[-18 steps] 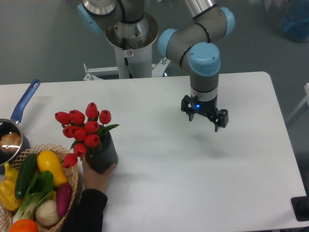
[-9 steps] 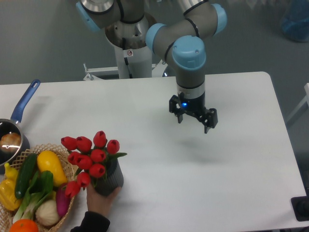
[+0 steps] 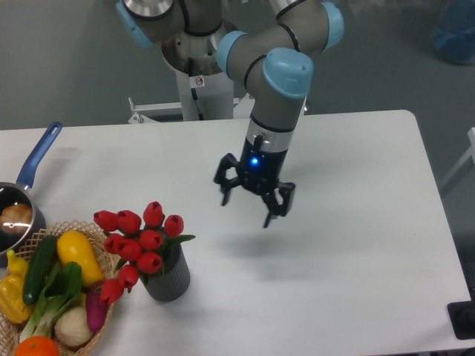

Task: Pick up the flowers from the vase
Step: 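Move the open gripper toward the red tulip stems above the vase, then lower the gripper around the tulip stems and close on them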

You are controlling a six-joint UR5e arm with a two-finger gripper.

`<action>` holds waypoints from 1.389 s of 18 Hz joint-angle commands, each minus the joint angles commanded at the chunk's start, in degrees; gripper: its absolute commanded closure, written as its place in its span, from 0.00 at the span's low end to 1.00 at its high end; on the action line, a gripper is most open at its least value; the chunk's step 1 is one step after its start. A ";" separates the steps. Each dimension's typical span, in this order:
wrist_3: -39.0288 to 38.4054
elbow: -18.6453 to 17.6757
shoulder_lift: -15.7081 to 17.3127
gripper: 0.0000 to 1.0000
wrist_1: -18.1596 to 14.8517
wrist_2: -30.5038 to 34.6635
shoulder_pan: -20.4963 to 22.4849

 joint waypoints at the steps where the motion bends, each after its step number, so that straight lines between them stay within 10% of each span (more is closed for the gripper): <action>1: 0.09 0.00 0.00 0.00 0.00 -1.67 -0.35; 8: 0.53 0.61 -1.66 0.00 0.35 -12.93 -2.19; 23: 1.23 6.24 -8.97 0.00 1.23 -16.27 -7.55; 25: 1.49 6.24 -8.88 0.19 1.67 -16.27 -7.82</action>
